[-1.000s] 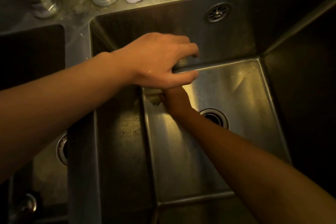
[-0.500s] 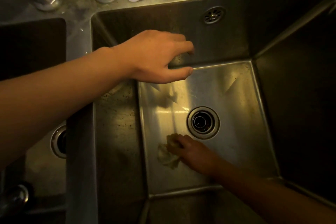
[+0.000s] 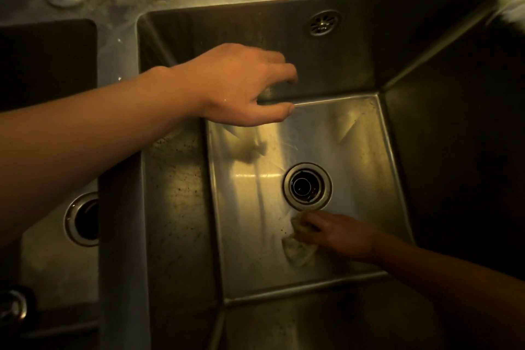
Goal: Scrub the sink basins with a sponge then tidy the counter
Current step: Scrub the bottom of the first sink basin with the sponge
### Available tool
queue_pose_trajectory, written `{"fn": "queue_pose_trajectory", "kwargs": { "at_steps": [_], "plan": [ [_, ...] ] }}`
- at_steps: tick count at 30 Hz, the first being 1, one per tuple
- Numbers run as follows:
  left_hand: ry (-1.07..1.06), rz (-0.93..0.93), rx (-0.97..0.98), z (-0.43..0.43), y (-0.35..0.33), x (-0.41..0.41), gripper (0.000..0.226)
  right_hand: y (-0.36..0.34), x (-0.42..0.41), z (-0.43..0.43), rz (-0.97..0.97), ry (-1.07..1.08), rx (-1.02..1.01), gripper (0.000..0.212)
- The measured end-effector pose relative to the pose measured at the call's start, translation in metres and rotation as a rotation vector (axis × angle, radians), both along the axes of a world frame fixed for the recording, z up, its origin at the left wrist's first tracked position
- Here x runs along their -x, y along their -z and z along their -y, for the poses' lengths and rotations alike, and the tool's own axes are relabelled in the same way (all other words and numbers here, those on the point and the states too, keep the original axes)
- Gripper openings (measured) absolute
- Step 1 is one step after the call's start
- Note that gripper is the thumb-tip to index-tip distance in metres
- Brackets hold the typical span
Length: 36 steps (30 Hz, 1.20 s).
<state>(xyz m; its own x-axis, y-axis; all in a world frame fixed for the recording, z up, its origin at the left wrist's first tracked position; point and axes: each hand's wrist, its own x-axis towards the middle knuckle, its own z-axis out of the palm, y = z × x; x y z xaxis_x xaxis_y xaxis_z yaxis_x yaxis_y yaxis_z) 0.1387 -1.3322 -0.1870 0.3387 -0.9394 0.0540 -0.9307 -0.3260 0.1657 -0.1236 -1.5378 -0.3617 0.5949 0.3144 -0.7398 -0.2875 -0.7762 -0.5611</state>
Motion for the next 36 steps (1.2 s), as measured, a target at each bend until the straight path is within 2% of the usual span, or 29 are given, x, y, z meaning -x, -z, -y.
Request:
{"fn": "queue_pose_trajectory", "kwargs": {
  "at_steps": [5, 8, 14, 16, 19, 21, 23, 24, 28, 29, 34, 36],
  "plan": [
    [0.010, -0.004, -0.026, 0.001, 0.000, 0.000, 0.067, 0.002, -0.018, -0.038, 0.075, 0.103, -0.068, 0.042],
    [0.012, -0.004, -0.030, 0.000, 0.000, 0.000, 0.068, 0.006, -0.020, -0.045, 0.092, 0.086, -0.093, 0.034],
    [0.013, -0.006, -0.011, 0.001, 0.000, 0.000, 0.068, -0.009, 0.004, 0.015, 0.060, -0.051, 0.022, 0.039],
    [0.007, 0.002, -0.003, 0.000, 0.000, 0.000, 0.068, -0.015, 0.009, 0.037, 0.146, -0.057, 0.057, 0.041],
    [0.017, 0.008, 0.006, 0.000, -0.001, 0.002, 0.068, -0.017, 0.008, 0.066, 0.426, -0.093, 0.213, 0.048],
    [0.018, 0.003, 0.004, 0.000, -0.001, 0.002, 0.067, -0.015, 0.007, 0.079, 0.473, -0.067, 0.285, 0.056],
    [0.017, 0.007, 0.002, 0.000, -0.001, 0.002, 0.068, -0.006, 0.002, 0.093, 0.510, -0.016, 0.362, 0.043],
    [0.018, 0.009, 0.002, 0.000, -0.001, 0.002, 0.067, 0.000, -0.001, 0.100, 0.559, -0.021, 0.391, 0.048],
    [0.022, 0.006, 0.007, 0.001, 0.000, 0.001, 0.066, 0.009, -0.021, 0.109, 0.535, 0.304, 0.549, 0.054],
    [0.023, 0.001, 0.004, 0.000, 0.000, 0.001, 0.067, 0.012, -0.021, 0.111, 0.518, 0.324, 0.568, 0.053],
    [0.018, -0.010, 0.018, 0.000, -0.002, 0.003, 0.067, 0.004, 0.003, 0.125, 0.368, 0.068, 0.591, 0.053],
    [0.013, -0.013, 0.021, -0.001, -0.002, 0.004, 0.067, -0.004, 0.013, 0.129, 0.311, -0.109, 0.588, 0.053]
  ]
}}
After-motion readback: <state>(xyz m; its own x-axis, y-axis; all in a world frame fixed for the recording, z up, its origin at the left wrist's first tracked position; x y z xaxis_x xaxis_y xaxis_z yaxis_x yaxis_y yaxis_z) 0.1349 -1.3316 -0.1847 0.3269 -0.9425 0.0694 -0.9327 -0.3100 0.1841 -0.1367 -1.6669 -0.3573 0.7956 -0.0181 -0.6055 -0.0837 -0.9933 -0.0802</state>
